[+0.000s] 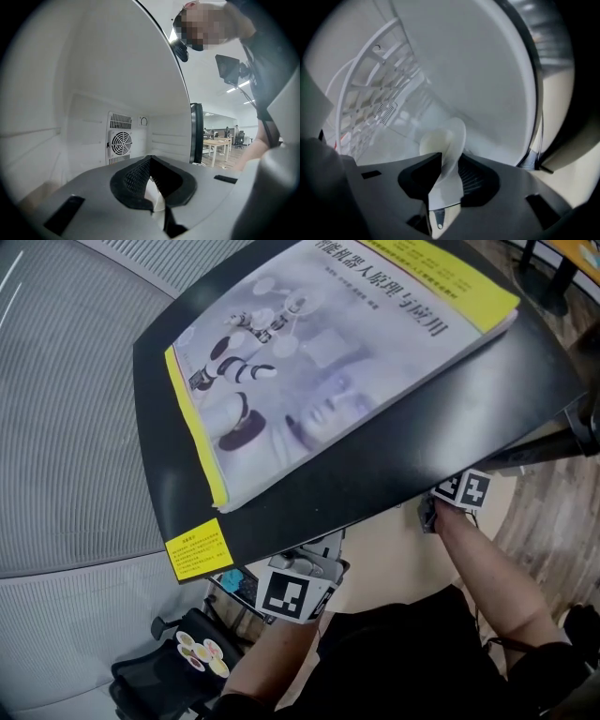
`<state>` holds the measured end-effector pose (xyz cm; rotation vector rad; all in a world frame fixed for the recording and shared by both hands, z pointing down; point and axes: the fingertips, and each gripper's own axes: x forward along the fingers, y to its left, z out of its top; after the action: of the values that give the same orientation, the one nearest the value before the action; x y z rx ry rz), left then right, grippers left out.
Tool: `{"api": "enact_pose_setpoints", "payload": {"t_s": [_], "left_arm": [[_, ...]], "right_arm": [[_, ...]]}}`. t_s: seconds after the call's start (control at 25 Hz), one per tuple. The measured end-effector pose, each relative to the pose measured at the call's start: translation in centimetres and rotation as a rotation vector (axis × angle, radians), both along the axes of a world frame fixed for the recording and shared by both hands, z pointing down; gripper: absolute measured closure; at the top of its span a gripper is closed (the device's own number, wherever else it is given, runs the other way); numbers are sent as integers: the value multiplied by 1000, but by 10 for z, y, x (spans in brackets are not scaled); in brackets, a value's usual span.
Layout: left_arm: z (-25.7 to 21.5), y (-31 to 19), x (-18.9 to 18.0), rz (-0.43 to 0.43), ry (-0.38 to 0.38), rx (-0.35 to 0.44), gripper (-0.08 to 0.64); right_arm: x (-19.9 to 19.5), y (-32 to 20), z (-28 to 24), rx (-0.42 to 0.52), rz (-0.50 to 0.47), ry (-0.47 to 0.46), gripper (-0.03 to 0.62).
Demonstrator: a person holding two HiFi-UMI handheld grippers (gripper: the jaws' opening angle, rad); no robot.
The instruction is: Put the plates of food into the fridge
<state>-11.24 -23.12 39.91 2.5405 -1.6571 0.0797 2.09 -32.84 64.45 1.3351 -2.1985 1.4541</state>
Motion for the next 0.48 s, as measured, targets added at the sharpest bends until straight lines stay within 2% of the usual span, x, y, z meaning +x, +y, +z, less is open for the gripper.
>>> {"api": "enact_pose_setpoints", "payload": {"t_s": [0.24,0.48], "left_arm": [[-9,2,2,0,-6,10,558],[-16,5,5,-2,-6,28,558]], "right_arm": [[10,-4,3,66,-70,212,454],[21,0,7,73,-83,277,430]]}}
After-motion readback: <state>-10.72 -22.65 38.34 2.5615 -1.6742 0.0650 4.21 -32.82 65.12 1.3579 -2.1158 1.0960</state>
